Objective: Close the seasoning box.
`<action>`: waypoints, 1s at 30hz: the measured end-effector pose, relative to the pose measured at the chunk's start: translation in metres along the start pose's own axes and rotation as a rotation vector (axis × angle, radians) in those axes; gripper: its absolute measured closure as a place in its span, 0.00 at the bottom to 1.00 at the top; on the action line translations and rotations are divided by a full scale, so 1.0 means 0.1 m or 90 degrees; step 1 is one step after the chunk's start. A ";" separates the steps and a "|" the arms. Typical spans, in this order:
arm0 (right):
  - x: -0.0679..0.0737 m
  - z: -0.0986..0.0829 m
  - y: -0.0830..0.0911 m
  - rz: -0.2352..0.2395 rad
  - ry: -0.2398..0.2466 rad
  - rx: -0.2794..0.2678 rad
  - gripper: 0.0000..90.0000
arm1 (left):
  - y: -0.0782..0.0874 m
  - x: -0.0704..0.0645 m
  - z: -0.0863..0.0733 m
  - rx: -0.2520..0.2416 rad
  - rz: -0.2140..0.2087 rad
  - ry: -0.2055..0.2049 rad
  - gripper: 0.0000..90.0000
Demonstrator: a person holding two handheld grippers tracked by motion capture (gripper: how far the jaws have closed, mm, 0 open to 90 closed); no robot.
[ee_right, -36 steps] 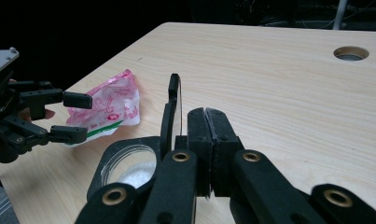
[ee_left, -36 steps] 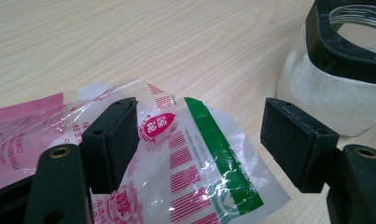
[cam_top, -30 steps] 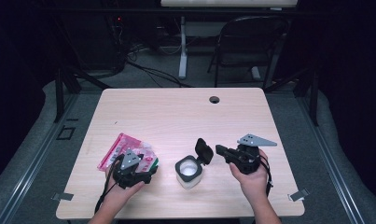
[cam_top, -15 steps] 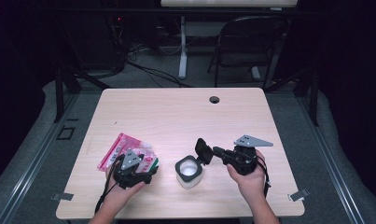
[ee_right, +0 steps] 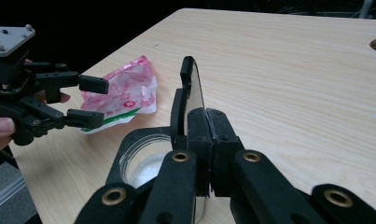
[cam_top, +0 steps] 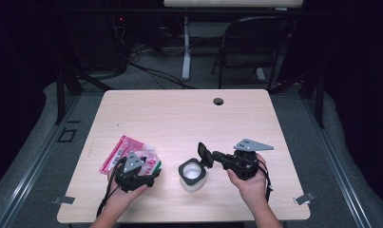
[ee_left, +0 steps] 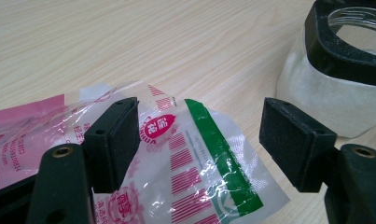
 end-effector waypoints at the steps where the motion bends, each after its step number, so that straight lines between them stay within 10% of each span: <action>1: 0.01 0.00 0.00 0.001 0.003 0.002 0.99 | 0.00 0.00 0.00 0.000 0.000 0.000 0.32; 30: 0.20 -0.22 -0.24 0.027 0.034 0.062 0.96 | 0.01 0.01 0.00 -0.001 0.004 0.001 0.32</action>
Point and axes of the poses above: each handheld gripper's, and its own axes: y roughly backward along the jaws, z roughly out of its top, x roughly to its left, the point moved 8 cm from there along -y, roughly forward along the jaws, and after that the axes turned 10 degrees about -y, right-handed, at the moved point
